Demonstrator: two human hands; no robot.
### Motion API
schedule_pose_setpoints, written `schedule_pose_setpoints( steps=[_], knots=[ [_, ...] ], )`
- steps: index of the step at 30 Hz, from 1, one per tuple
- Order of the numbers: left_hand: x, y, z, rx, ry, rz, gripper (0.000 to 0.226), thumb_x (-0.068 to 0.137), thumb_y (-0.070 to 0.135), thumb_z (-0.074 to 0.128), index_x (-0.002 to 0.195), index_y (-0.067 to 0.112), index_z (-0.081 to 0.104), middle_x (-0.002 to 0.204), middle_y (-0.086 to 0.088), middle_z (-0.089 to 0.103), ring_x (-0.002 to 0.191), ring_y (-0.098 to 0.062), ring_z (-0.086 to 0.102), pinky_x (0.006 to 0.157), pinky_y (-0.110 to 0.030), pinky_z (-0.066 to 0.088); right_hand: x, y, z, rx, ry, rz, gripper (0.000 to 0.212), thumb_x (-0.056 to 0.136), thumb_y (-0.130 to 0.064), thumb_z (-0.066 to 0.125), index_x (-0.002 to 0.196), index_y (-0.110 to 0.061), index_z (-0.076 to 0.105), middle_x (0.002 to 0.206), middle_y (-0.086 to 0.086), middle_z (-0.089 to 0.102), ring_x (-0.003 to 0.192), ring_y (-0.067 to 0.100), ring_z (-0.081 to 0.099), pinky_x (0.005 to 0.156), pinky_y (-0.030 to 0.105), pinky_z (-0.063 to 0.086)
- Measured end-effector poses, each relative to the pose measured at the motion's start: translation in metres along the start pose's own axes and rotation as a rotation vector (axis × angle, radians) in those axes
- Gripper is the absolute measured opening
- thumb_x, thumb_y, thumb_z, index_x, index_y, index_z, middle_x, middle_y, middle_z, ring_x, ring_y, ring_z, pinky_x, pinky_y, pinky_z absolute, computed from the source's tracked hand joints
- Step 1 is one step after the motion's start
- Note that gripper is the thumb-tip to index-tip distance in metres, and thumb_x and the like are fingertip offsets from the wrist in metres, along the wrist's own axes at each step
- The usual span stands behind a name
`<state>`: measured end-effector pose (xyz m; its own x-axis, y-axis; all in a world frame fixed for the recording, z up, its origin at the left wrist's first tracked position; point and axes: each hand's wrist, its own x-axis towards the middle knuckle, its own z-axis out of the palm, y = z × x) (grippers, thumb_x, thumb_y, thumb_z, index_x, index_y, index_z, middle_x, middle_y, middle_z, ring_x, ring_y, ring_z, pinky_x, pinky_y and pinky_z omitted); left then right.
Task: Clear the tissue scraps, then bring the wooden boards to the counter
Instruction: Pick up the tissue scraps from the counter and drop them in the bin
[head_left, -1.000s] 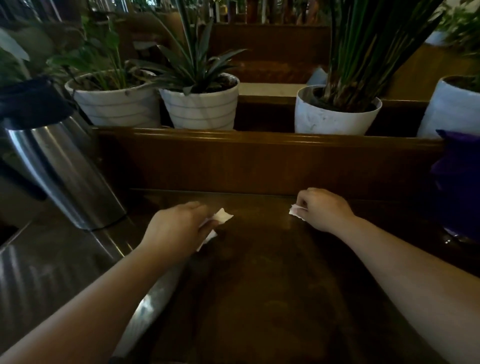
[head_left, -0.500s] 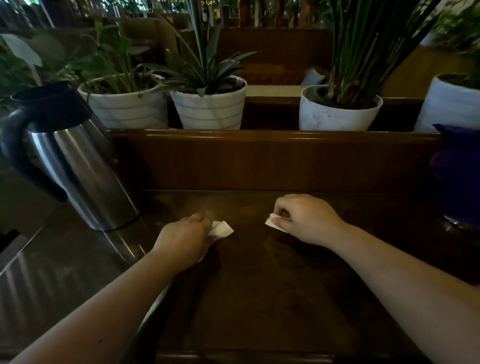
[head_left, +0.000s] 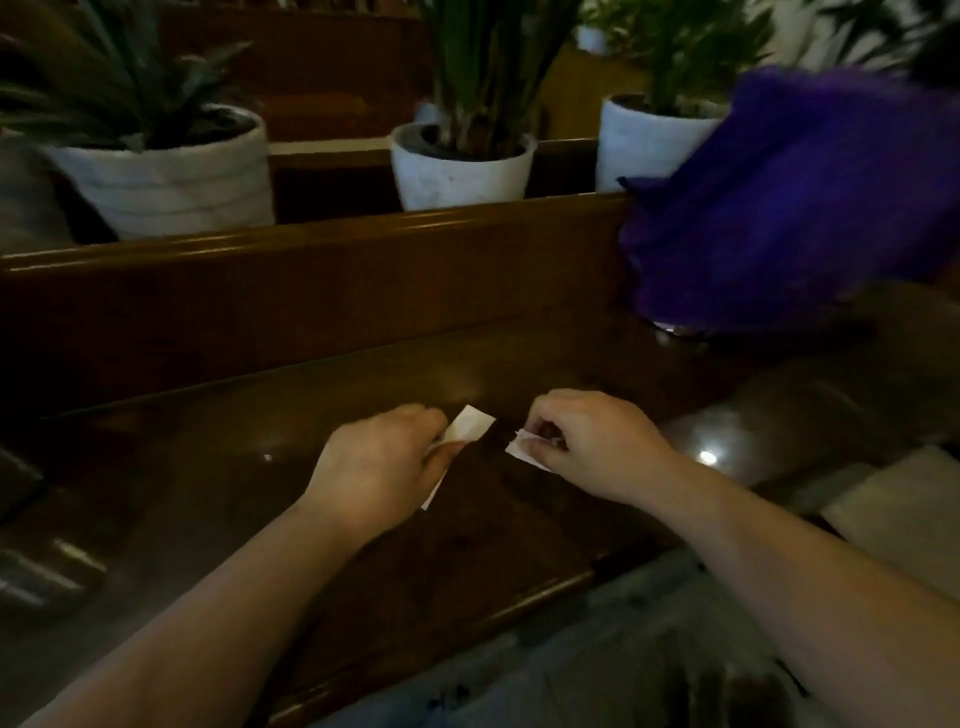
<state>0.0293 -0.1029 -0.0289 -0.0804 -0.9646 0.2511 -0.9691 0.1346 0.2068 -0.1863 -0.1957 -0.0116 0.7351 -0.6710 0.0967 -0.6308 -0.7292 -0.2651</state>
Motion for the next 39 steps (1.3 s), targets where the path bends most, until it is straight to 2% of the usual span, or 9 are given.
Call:
schedule_pose_setpoints(
  steps=[5, 10, 16, 22, 25, 29, 33, 35, 39],
  knots=[
    [0.042, 0.08, 0.025, -0.052, -0.055, 0.152, 0.026, 0.088, 0.052, 0.041, 0.098, 0.032, 0.055, 0.081, 0.015, 0.048, 0.065, -0.002, 0.048, 0.055, -0.022, 0.047, -0.072, 0.058, -0.025, -0.006, 0.078, 0.151, 0.01, 0.089, -0.046, 0.057, 0.088, -0.036, 0.059, 0.086, -0.016, 0.059, 0.074, 0.002, 0.055, 0.058, 0.023, 0.045],
    [0.075, 0.163, 0.044, -0.044, -0.036, 0.312, 0.027, 0.088, 0.054, 0.039, 0.082, 0.031, 0.052, 0.07, 0.014, 0.046, 0.058, -0.004, 0.047, 0.047, -0.02, 0.038, -0.153, 0.121, -0.045, 0.019, 0.173, 0.293, 0.016, 0.087, -0.042, 0.063, 0.078, -0.039, 0.051, 0.075, -0.014, 0.053, 0.064, 0.001, 0.05, 0.051, 0.017, 0.031],
    [0.102, 0.291, 0.089, -0.088, -0.073, 0.448, 0.03, 0.09, 0.048, 0.043, 0.079, 0.022, 0.054, 0.076, 0.006, 0.052, 0.064, -0.015, 0.054, 0.049, -0.03, 0.037, -0.264, 0.206, -0.06, 0.039, 0.177, 0.457, 0.018, 0.088, -0.046, 0.061, 0.08, -0.031, 0.054, 0.077, -0.012, 0.051, 0.069, 0.009, 0.051, 0.057, 0.033, 0.045],
    [0.132, 0.401, 0.149, -0.185, -0.144, 0.503, 0.031, 0.09, 0.043, 0.047, 0.086, 0.015, 0.059, 0.086, -0.005, 0.06, 0.076, -0.026, 0.058, 0.056, -0.037, 0.046, -0.354, 0.29, -0.057, 0.099, 0.085, 0.553, 0.019, 0.089, -0.037, 0.062, 0.092, -0.017, 0.063, 0.086, -0.001, 0.062, 0.074, 0.014, 0.056, 0.063, 0.032, 0.045],
    [0.15, 0.437, 0.189, -0.179, -0.191, 0.532, 0.03, 0.091, 0.041, 0.047, 0.084, 0.014, 0.057, 0.087, -0.009, 0.061, 0.079, -0.031, 0.058, 0.055, -0.034, 0.037, -0.38, 0.323, -0.046, 0.14, 0.1, 0.637, 0.019, 0.089, -0.034, 0.064, 0.09, -0.016, 0.064, 0.087, 0.003, 0.064, 0.074, 0.018, 0.056, 0.064, 0.035, 0.047],
    [0.168, 0.472, 0.248, -0.232, -0.323, 0.519, 0.03, 0.091, 0.038, 0.05, 0.079, 0.011, 0.053, 0.083, -0.011, 0.058, 0.079, -0.032, 0.057, 0.058, -0.034, 0.032, -0.409, 0.364, -0.013, 0.214, 0.121, 0.792, 0.023, 0.089, -0.039, 0.063, 0.09, -0.017, 0.064, 0.089, 0.001, 0.064, 0.078, 0.02, 0.06, 0.067, 0.04, 0.051],
    [0.175, 0.483, 0.324, -0.236, -0.414, 0.559, 0.029, 0.091, 0.034, 0.053, 0.08, 0.008, 0.054, 0.088, -0.016, 0.062, 0.083, -0.035, 0.059, 0.063, -0.041, 0.043, -0.435, 0.391, 0.048, 0.288, 0.202, 0.876, 0.014, 0.088, -0.035, 0.066, 0.085, -0.023, 0.059, 0.082, -0.008, 0.051, 0.071, 0.011, 0.05, 0.058, 0.021, 0.036],
    [0.174, 0.483, 0.371, -0.202, -0.465, 0.605, 0.027, 0.091, 0.033, 0.053, 0.08, 0.009, 0.053, 0.09, -0.016, 0.062, 0.084, -0.035, 0.059, 0.066, -0.041, 0.043, -0.45, 0.403, 0.091, 0.32, 0.244, 0.937, 0.011, 0.087, -0.03, 0.067, 0.086, -0.023, 0.059, 0.086, -0.004, 0.053, 0.069, 0.009, 0.049, 0.057, 0.016, 0.032],
    [0.17, 0.481, 0.454, -0.265, -0.488, 0.7, 0.019, 0.086, 0.018, 0.063, 0.078, 0.002, 0.06, 0.076, -0.023, 0.06, 0.071, -0.038, 0.059, 0.062, -0.04, 0.042, -0.474, 0.425, 0.192, 0.423, 0.238, 1.092, 0.011, 0.086, -0.028, 0.068, 0.087, -0.024, 0.058, 0.096, 0.003, 0.059, 0.074, 0.018, 0.058, 0.065, 0.033, 0.048]
  ],
)
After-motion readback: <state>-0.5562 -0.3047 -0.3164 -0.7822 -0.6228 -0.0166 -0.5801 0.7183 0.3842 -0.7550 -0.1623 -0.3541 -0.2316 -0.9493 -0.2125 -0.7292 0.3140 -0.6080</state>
